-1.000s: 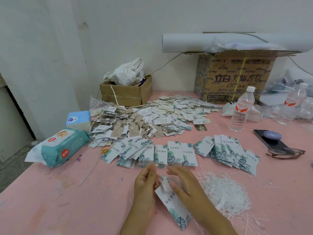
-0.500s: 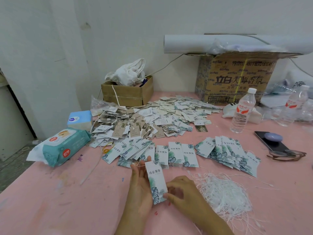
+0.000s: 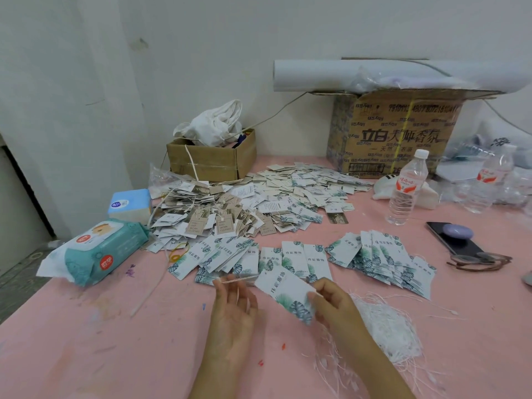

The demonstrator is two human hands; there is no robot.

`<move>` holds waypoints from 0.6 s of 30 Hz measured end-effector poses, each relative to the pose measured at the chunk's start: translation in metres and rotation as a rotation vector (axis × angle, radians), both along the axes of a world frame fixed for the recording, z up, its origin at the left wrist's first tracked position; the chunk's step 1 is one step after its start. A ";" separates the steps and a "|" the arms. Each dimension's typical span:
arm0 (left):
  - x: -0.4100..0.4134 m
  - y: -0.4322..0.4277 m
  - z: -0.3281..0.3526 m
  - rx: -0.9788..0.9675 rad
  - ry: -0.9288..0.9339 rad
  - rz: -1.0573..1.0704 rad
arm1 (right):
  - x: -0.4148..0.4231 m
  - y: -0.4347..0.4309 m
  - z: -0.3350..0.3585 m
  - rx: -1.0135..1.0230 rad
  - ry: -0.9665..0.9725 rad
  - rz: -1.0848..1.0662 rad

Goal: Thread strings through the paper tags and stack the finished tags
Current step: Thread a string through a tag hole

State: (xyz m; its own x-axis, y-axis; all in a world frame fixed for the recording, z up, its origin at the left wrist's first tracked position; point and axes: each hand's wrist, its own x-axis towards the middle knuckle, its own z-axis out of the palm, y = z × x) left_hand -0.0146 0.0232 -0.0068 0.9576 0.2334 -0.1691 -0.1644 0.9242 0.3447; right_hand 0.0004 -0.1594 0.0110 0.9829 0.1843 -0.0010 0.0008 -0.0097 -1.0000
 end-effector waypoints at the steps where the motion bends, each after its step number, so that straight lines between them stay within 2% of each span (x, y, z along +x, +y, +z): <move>1: 0.001 0.001 0.000 0.016 0.021 0.005 | 0.001 -0.003 0.002 0.052 0.021 -0.001; 7: 0.001 -0.009 0.002 0.197 0.191 -0.018 | 0.006 -0.013 0.004 0.234 0.068 -0.074; 10: -0.001 -0.014 0.004 0.201 0.238 -0.048 | 0.009 -0.018 0.004 0.328 0.084 -0.160; 15: -0.002 -0.017 0.007 0.254 0.277 -0.097 | 0.019 -0.035 0.011 0.567 0.067 -0.419; 18: 0.000 -0.021 0.006 0.345 0.296 -0.105 | 0.029 -0.049 0.013 0.597 0.007 -0.592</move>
